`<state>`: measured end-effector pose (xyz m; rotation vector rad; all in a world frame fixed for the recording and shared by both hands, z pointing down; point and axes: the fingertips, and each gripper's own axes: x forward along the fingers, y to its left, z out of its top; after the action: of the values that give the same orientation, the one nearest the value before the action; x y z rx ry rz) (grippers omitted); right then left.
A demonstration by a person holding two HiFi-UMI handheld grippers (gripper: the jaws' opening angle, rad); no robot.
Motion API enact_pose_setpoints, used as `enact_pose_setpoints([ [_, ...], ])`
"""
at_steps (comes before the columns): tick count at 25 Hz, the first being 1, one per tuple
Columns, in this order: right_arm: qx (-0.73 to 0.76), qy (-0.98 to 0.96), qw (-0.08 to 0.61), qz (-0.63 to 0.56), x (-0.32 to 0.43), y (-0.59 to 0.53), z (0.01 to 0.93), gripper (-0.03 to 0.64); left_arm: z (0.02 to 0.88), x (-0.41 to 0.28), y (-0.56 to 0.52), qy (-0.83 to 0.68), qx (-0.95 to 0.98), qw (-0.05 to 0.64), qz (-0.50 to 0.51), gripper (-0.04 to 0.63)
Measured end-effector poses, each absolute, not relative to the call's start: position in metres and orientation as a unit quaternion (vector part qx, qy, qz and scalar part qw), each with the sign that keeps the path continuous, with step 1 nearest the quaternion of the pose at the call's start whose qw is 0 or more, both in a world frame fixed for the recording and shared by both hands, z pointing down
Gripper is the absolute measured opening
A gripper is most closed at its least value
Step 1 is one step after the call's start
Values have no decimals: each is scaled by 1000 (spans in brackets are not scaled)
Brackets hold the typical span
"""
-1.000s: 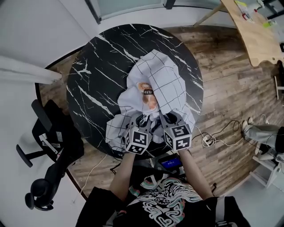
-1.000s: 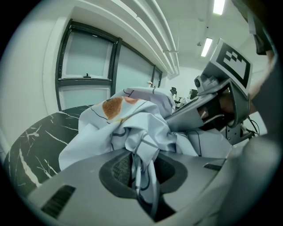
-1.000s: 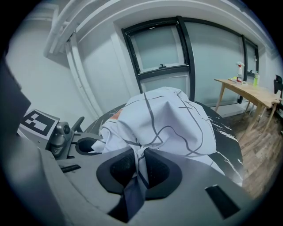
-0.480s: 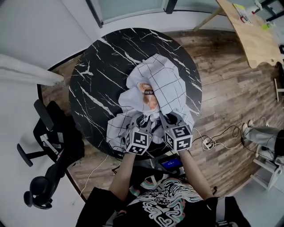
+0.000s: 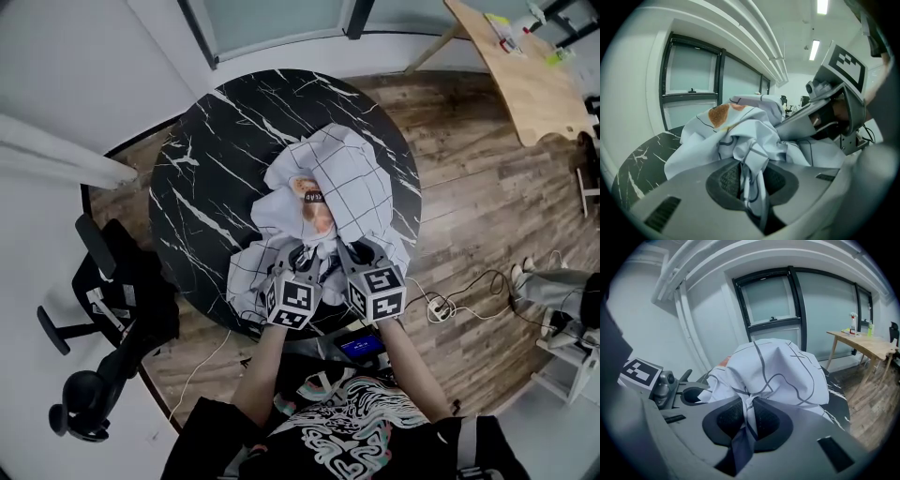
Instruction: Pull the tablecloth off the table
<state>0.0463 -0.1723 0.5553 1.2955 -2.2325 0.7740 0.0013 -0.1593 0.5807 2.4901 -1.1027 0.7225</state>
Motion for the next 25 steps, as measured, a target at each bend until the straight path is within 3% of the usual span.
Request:
enact_pose_setpoints([
  [25,479,-825,187,232,50,-171,502,51,529,7,-161,-403,877,113,234,74],
])
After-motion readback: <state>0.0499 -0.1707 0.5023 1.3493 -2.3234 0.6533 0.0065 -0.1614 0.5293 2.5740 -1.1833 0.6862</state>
